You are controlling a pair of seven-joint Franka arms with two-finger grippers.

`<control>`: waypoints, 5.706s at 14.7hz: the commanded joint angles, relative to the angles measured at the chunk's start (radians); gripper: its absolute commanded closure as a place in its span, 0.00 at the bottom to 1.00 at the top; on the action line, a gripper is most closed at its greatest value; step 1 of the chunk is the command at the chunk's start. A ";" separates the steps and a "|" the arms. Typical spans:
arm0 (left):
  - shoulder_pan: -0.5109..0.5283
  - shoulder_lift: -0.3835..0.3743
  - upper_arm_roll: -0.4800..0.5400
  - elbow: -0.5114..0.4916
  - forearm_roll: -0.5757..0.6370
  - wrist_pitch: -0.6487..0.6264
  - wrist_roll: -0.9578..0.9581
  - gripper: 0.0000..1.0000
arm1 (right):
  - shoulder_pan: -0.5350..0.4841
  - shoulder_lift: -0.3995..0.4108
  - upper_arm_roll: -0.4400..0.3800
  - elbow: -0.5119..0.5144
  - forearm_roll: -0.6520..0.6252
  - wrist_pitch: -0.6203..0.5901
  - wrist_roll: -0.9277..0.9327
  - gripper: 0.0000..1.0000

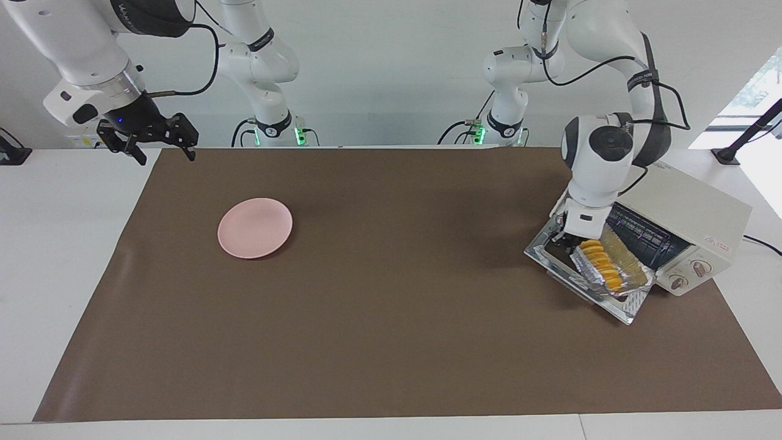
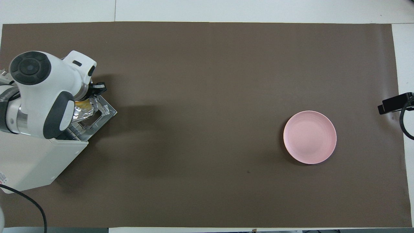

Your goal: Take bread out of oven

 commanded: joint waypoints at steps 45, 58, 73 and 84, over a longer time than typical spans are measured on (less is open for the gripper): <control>0.111 -0.280 0.012 0.259 -0.201 -0.813 0.375 0.00 | 0.473 0.173 0.021 -0.155 0.025 0.439 0.670 0.00; 0.103 -0.225 0.020 0.269 -0.218 -0.773 0.383 0.00 | 0.715 0.597 0.014 0.074 -0.046 0.560 1.019 0.00; 0.116 -0.251 0.018 0.270 -0.218 -0.775 0.383 0.00 | 0.705 0.580 0.014 0.023 -0.043 0.622 0.987 1.00; 0.116 -0.251 0.018 0.270 -0.218 -0.775 0.383 0.00 | 0.442 0.567 0.016 0.253 0.049 0.331 0.659 1.00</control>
